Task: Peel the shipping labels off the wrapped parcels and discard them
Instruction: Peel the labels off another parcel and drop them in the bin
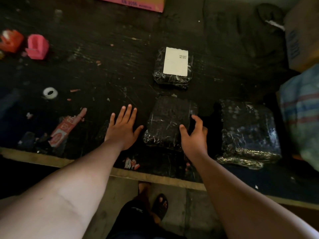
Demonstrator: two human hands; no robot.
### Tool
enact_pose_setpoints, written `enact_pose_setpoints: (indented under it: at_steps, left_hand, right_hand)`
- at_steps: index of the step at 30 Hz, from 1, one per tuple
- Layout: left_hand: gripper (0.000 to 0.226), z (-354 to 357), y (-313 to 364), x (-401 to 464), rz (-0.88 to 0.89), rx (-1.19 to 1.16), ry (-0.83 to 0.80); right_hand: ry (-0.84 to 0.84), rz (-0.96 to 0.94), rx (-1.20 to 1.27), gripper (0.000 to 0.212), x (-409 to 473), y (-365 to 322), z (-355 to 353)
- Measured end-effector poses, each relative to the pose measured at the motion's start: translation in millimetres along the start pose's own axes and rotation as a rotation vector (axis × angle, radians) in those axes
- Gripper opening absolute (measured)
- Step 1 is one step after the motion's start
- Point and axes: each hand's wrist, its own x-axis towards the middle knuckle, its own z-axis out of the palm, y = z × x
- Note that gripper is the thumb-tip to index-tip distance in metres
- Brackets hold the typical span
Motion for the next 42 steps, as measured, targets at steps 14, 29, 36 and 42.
enact_pose_setpoints:
  at_steps: [14, 29, 36, 42]
  left_hand:
    - [0.068, -96, 22, 97, 0.028, -0.168, 0.088]
    - [0.143, -126, 66, 212, 0.195, -0.286, -0.09]
    - [0.138, -112, 78, 238, 0.168, -0.398, -0.068]
    - [0.144, -90, 76, 241, 0.188, -0.492, -0.038]
  right_hand:
    - [-0.123, -0.342, -0.406, 0.057, 96, -110, -49]
    - [-0.236, -0.425, -0.676, 0.054, 216, -195, -35]
    - [-0.287, -0.477, -0.763, 0.051, 271, -219, -3]
    - [-0.325, -0.447, -0.875, 0.057, 304, -225, 13]
